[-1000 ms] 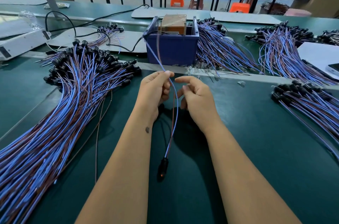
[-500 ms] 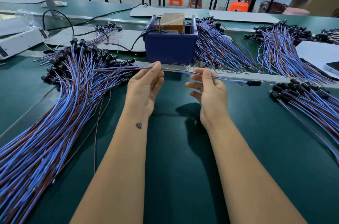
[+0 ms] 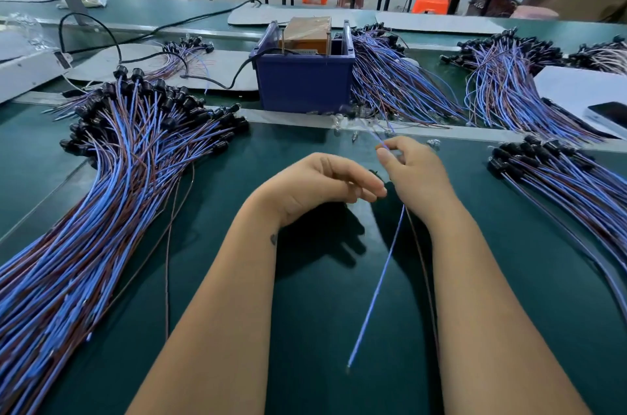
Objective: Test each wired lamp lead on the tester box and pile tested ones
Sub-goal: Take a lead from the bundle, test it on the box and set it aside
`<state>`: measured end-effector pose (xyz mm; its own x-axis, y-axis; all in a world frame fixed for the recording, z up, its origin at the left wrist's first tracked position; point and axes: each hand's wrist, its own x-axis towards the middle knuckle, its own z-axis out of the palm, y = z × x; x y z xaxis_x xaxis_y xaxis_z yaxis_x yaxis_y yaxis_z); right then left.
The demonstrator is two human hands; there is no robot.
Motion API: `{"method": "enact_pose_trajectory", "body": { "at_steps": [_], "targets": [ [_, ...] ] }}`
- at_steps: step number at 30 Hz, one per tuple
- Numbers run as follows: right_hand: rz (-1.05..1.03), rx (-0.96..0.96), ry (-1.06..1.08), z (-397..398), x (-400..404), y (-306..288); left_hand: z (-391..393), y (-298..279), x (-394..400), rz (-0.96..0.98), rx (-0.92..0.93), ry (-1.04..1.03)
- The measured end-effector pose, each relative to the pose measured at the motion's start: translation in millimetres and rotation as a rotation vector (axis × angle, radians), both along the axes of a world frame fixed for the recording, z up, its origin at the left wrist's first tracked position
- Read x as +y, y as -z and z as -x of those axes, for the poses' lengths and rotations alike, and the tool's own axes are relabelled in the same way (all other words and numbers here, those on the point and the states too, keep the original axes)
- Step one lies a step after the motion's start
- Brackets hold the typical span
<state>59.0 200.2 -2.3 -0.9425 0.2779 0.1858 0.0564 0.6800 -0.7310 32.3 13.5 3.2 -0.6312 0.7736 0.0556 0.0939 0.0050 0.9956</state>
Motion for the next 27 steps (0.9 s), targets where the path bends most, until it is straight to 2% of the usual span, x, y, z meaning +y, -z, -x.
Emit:
{"method": "enact_pose_trajectory", "body": {
  "at_steps": [6,11,13,18,23,25,27],
  "targets": [
    [-0.256,-0.121,-0.002,-8.6,6.3,-2.3,-6.2,3.0,19.3,0.076,0.005,-0.268],
    [-0.400,-0.399,0.105,-29.1,62.9,-25.0,-8.0,2.7,22.3,0.130,0.004,-0.348],
    [-0.432,-0.454,0.169,-43.4,91.0,-32.2,-7.8,1.9,23.0,0.138,-0.013,-0.369],
    [-0.480,-0.538,0.312,-70.4,133.3,-39.0,-7.7,1.8,27.5,0.151,-0.028,-0.406],
    [-0.499,-0.615,0.396,-71.0,136.0,-40.2,-8.9,2.1,29.6,0.155,-0.028,-0.435],
    [-0.543,-0.595,0.450,-68.2,124.8,-40.0,-9.6,2.2,29.3,0.156,-0.024,-0.440],
    [-0.589,-0.479,0.502,-62.2,107.0,-40.9,-9.9,2.0,29.3,0.159,-0.021,-0.445]
  ]
}}
